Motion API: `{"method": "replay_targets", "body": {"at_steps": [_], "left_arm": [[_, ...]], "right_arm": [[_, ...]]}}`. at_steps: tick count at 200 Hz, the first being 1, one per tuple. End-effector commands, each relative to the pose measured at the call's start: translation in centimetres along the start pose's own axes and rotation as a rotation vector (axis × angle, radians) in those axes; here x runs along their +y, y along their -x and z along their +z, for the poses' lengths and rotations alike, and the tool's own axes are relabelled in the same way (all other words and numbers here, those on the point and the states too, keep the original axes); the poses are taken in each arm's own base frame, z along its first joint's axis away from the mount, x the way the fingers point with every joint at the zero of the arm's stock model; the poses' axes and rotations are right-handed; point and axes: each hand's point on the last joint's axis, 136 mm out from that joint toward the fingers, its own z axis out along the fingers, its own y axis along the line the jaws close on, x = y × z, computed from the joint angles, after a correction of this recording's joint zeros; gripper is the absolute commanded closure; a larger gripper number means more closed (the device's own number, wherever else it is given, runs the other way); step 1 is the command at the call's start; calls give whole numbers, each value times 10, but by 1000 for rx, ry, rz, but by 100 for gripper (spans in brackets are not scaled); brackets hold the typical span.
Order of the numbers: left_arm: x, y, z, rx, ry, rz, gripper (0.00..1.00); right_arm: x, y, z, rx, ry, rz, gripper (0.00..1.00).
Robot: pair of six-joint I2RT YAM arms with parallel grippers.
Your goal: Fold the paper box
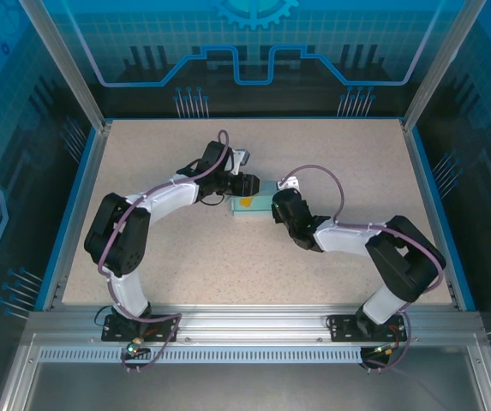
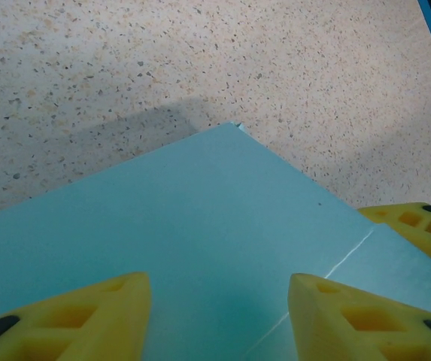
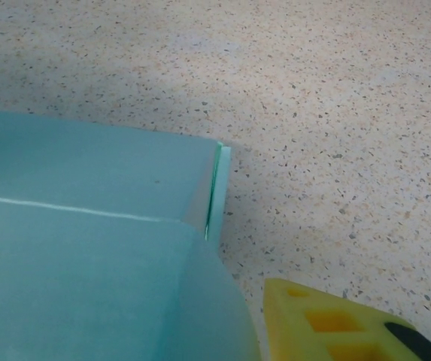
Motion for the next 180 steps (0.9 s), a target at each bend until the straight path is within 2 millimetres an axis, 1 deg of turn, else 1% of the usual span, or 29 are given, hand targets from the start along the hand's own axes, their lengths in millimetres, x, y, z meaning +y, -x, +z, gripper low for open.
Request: {"method": "replay_targets", "body": {"at_steps": [1, 16, 35, 48, 65, 89, 105, 110, 111, 115, 140, 159, 180], "left_arm": [[4, -8, 3, 19, 7, -15, 47], [4, -8, 3, 19, 7, -18, 47], [4, -9, 4, 18, 5, -18, 47], [4, -9, 5, 17, 6, -19, 47], [4, -9, 5, 11, 3, -22, 47], [4, -9, 5, 5, 5, -22, 47], [5, -9, 5, 4, 8, -23, 47], [4, -8, 5, 2, 7, -24, 47], [5, -9, 5, 3, 8, -26, 47], [5, -9, 5, 2, 8, -26, 47], [5, -9, 5, 1, 9, -30, 47], [6, -10, 5, 3, 12, -32, 47], [6, -10, 5, 3, 10, -36, 47]], "right_arm": [[3, -12, -15, 43, 43, -37, 62], [4, -13, -26, 58, 77, -50, 61], [4, -8, -44, 74, 122, -67, 59], [6, 0, -57, 71, 161, -80, 57], [9, 12, -69, 76, 206, -85, 55], [13, 29, -75, 86, 263, -76, 53], [13, 40, -70, 102, 294, -59, 51], [11, 36, -66, 125, 297, -56, 51], [12, 45, -66, 111, 304, -49, 51], [13, 48, -65, 112, 313, -45, 51], [7, 59, -41, 170, 357, 29, 49], [5, 58, -22, 241, 383, 66, 48], [6, 50, -3, 307, 388, 82, 48]]}}
